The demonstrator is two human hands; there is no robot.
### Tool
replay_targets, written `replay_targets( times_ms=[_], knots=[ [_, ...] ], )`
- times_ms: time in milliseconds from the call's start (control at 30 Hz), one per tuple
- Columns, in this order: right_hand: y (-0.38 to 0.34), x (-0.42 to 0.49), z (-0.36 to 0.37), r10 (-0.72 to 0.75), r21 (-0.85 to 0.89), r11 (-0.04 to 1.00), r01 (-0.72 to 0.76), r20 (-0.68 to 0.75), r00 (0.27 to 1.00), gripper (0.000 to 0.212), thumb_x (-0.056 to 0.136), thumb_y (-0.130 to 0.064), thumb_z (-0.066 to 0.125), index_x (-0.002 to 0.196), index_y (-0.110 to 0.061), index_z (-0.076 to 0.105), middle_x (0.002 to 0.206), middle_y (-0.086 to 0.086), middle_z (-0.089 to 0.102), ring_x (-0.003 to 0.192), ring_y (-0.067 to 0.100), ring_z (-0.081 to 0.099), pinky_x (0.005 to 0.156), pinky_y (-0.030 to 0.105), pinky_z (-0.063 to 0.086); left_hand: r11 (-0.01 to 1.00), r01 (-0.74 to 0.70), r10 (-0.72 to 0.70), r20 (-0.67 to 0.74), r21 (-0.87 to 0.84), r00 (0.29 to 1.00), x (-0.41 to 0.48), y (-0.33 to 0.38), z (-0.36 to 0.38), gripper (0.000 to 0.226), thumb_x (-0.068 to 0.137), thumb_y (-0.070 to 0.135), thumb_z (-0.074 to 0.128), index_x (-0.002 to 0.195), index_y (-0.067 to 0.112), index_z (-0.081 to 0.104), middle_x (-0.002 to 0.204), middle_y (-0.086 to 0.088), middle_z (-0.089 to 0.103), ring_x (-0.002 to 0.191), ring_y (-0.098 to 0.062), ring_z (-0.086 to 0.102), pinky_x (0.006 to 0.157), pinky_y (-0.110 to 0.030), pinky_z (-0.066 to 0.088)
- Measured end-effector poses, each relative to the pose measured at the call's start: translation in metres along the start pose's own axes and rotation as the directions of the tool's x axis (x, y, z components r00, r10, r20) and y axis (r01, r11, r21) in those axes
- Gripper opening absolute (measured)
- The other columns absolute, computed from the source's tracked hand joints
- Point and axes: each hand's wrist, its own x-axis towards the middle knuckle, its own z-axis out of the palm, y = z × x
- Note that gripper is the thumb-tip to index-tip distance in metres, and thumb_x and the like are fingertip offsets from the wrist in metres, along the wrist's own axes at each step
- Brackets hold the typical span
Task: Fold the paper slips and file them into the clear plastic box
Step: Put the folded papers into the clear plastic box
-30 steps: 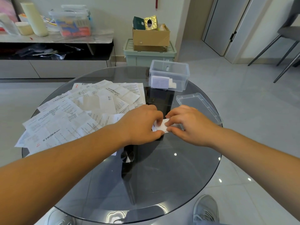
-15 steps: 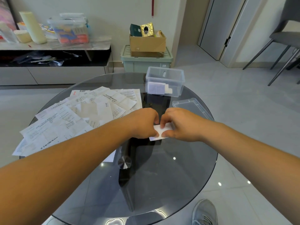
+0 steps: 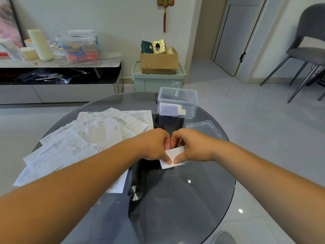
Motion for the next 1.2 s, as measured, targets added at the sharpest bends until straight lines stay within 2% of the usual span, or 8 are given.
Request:
replay_targets(
  times_ms=[200,333,533,633,733,900,1067,1200],
  knots=[
    [0.004,0.001,0.001,0.047,0.198,0.979,-0.042,-0.022,0.999,0.036,0.074,-0.023,0.087,0.097,-0.030,0.061,0.091,-0.001,0.066,0.075,0.011,0.059,0.070,0.033,0.053,0.943,-0.042,0.025,-0.055,-0.329,0.998,-0.008,-0.012,-0.002,0.020,0.083,0.018,0.080,0.098,0.017,0.066,0.091,-0.005,0.070,0.081,-0.024,0.071,0.068,-0.030,0.062],
    [0.001,0.005,-0.013,0.036,0.280,0.960,-0.006,-0.101,0.994,0.008,0.088,-0.026,0.074,0.093,-0.022,0.070,0.086,0.004,0.069,0.066,0.004,0.056,0.061,0.021,0.047,0.955,-0.115,0.069,-0.170,-0.275,0.983,-0.004,-0.013,-0.017,0.013,0.083,0.023,0.079,0.092,0.024,0.069,0.084,0.005,0.071,0.074,-0.008,0.067,0.072,-0.025,0.059],
    [0.002,0.034,-0.057,0.022,0.256,0.966,0.034,-0.210,0.977,0.015,0.088,-0.033,0.075,0.081,-0.020,0.072,0.066,-0.012,0.060,0.057,0.000,0.049,0.056,0.014,0.040,0.944,-0.240,0.168,-0.297,-0.227,0.940,0.029,-0.007,-0.057,0.010,0.085,0.027,0.077,0.086,0.023,0.068,0.073,0.013,0.063,0.057,0.004,0.052,0.056,-0.012,0.040],
    [0.009,0.054,-0.080,0.004,0.224,0.973,0.062,-0.286,0.958,0.011,0.088,-0.026,0.074,0.079,-0.020,0.072,0.064,-0.010,0.059,0.057,0.001,0.049,0.059,0.021,0.041,0.938,-0.283,0.210,-0.323,-0.199,0.923,0.053,-0.009,-0.078,0.017,0.087,0.042,0.073,0.093,0.027,0.067,0.083,0.013,0.066,0.071,0.000,0.060,0.066,-0.018,0.049],
    [0.023,0.073,-0.103,0.038,0.288,0.953,0.092,-0.417,0.908,0.011,0.088,-0.021,0.075,0.079,-0.015,0.073,0.073,0.011,0.066,0.062,0.009,0.053,0.062,0.028,0.044,0.933,-0.301,0.220,-0.351,-0.196,0.910,0.079,-0.012,-0.100,0.030,0.095,0.053,0.055,0.106,0.028,0.068,0.098,0.013,0.068,0.090,0.001,0.062,0.080,-0.022,0.050],
    [0.050,0.106,-0.129,0.191,0.378,0.924,0.057,-0.584,0.789,0.016,0.089,-0.015,0.072,0.074,-0.019,0.069,0.072,0.004,0.065,0.055,0.006,0.050,0.047,0.012,0.040,0.964,-0.195,0.223,-0.151,0.181,0.963,0.122,-0.016,-0.122,0.056,0.098,0.064,0.036,0.137,0.027,0.055,0.132,0.006,0.062,0.116,-0.014,0.058,0.103,-0.038,0.047],
    [0.065,0.127,-0.120,0.231,0.441,0.896,0.048,-0.557,0.798,0.015,0.088,-0.013,0.073,0.074,-0.019,0.070,0.070,0.000,0.064,0.055,0.005,0.051,0.051,0.014,0.042,0.878,-0.192,0.181,0.068,0.438,0.981,0.148,-0.012,-0.112,0.085,0.085,0.080,0.040,0.153,0.028,0.035,0.149,0.008,0.050,0.137,-0.016,0.046,0.123,-0.047,0.020],
    [0.072,0.135,-0.111,0.195,0.410,0.911,0.049,-0.533,0.823,0.012,0.089,-0.016,0.072,0.078,-0.018,0.072,0.076,0.005,0.070,0.065,0.011,0.057,0.063,0.026,0.046,0.823,-0.176,0.125,0.131,0.540,0.983,0.159,-0.011,-0.107,0.108,0.072,0.091,0.044,0.157,0.026,0.025,0.157,0.007,0.041,0.145,-0.019,0.036,0.124,-0.056,0.002]
  ],
)
